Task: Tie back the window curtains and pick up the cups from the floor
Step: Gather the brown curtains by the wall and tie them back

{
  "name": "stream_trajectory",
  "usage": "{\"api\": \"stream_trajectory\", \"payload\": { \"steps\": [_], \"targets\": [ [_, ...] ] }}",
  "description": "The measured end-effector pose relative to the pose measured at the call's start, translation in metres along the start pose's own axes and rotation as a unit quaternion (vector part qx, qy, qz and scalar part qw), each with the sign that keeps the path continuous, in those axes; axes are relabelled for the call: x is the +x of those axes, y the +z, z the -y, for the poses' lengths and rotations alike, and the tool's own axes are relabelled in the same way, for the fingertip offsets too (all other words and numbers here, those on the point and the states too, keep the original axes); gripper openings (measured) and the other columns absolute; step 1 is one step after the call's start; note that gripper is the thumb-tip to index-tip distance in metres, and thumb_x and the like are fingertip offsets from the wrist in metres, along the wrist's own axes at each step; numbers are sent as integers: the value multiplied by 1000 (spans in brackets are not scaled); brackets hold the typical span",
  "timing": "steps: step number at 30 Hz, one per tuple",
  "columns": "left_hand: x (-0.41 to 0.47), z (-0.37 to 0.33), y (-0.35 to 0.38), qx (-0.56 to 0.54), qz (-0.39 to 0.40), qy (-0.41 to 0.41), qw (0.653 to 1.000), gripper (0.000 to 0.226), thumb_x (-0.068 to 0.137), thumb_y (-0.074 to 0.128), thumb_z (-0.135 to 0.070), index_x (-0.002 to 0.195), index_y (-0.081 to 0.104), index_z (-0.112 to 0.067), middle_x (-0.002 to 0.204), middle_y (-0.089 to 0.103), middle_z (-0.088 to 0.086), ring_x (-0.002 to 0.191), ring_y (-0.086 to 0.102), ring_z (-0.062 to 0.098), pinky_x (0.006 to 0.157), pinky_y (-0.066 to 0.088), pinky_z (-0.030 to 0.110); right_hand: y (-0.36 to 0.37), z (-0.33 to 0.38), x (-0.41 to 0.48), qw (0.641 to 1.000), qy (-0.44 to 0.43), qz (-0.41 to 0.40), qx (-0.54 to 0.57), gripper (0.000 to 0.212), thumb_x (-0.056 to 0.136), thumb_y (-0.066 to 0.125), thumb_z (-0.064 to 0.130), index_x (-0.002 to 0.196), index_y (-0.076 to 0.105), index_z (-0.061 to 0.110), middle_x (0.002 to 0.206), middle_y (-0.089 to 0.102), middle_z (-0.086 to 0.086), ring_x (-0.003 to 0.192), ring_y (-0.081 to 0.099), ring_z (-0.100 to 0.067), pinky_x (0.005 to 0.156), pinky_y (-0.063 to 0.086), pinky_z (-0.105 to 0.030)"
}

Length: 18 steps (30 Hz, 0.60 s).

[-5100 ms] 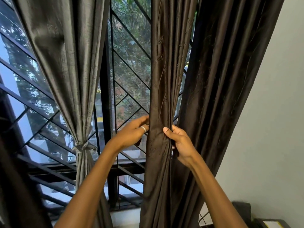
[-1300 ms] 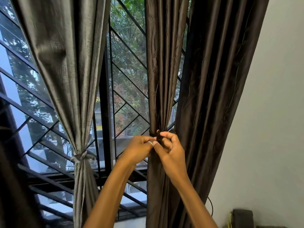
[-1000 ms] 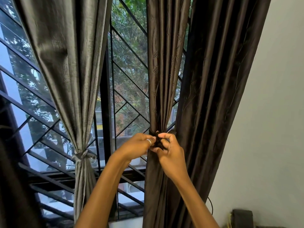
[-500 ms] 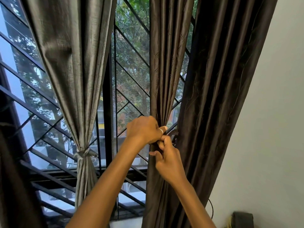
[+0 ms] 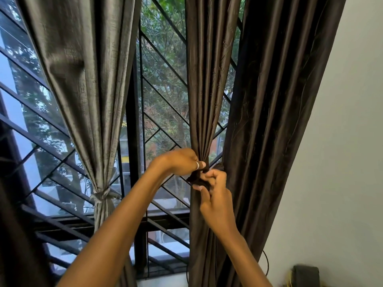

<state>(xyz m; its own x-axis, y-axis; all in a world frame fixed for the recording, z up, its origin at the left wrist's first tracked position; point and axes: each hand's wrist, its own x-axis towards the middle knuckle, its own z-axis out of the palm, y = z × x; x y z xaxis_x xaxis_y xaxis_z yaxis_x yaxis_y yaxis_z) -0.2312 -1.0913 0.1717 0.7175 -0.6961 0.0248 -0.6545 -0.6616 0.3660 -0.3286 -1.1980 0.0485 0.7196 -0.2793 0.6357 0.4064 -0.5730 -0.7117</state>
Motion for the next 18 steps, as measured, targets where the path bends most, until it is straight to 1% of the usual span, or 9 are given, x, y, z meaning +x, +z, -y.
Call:
{"api": "stream_trajectory", "payload": {
  "steps": [2, 5, 9, 10, 12, 14, 15, 16, 18],
  "targets": [
    [-4, 3, 1, -18, -14, 5, 1000, 42, 103, 48, -39, 74, 49, -8, 67, 40, 7, 64, 39, 23, 59, 31, 31, -1, -5, 0, 1000, 2, -17, 4, 56, 99, 48, -3, 103, 37, 52, 119, 59, -1, 104, 70, -6, 81, 55, -21],
    [-5, 6, 2, -58, 0, 0, 998, 47, 103, 49, -40, 86, 61, 2, 73, 55, 13, 66, 54, 27, 64, 46, 34, -1, -10, 0, 1000, 10, -17, -9, 46, 99, 48, -2, 104, 40, 43, 119, 55, -1, 104, 70, -5, 81, 58, -27],
    [-6, 8, 1, -155, 20, 10, 988, 22, 100, 58, -30, 101, 68, -10, 85, 63, -2, 79, 63, 10, 68, 57, 23, -1, -13, 1, 998, -4, -32, -57, 34, 96, 55, 4, 111, 44, 33, 115, 51, 2, 104, 66, -17, 84, 57, -39],
    [-7, 9, 1, -177, 23, 16, 984, 19, 99, 60, -27, 104, 69, -12, 90, 65, -4, 84, 64, 9, 75, 60, 25, -2, -14, 1, 997, -7, -32, -68, 31, 95, 56, 4, 113, 47, 28, 114, 50, 4, 104, 65, -16, 86, 56, -38],
    [-8, 14, 1, -215, 29, 22, 976, 19, 97, 62, -21, 110, 70, -10, 98, 68, 0, 92, 66, 12, 86, 60, 31, -4, -14, 2, 994, -13, -28, -104, 26, 95, 59, 3, 115, 53, 19, 115, 52, 5, 107, 60, -10, 92, 52, -25],
    [-9, 18, 4, -239, 30, 20, 970, 19, 96, 64, -18, 110, 72, -8, 105, 72, 9, 98, 69, 16, 90, 59, 33, -7, -14, 3, 990, -19, -21, -139, 25, 95, 60, 3, 117, 59, 15, 115, 56, 4, 108, 59, -8, 91, 43, -8],
    [-8, 20, 5, -240, 29, 21, 970, 18, 96, 64, -17, 109, 72, -7, 105, 72, 11, 96, 69, 16, 89, 59, 31, -8, -15, 4, 988, -19, -17, -151, 25, 95, 61, 4, 118, 60, 14, 115, 58, 3, 108, 59, -8, 90, 40, -4],
    [-7, 21, 6, -236, 28, 23, 971, 17, 95, 65, -17, 106, 73, -6, 100, 73, 11, 90, 69, 14, 86, 59, 27, -9, -15, 4, 986, -17, -11, -163, 26, 95, 62, 4, 119, 62, 14, 115, 60, 2, 108, 60, -9, 90, 40, -3],
    [-6, 20, 8, -213, 22, 32, 976, 14, 95, 65, -17, 100, 73, -8, 88, 71, 4, 79, 67, 9, 77, 58, 21, -9, -15, 5, 982, -19, 5, -190, 30, 95, 62, 5, 123, 63, 14, 117, 62, -1, 109, 61, -13, 93, 46, -14]
  ]
}}
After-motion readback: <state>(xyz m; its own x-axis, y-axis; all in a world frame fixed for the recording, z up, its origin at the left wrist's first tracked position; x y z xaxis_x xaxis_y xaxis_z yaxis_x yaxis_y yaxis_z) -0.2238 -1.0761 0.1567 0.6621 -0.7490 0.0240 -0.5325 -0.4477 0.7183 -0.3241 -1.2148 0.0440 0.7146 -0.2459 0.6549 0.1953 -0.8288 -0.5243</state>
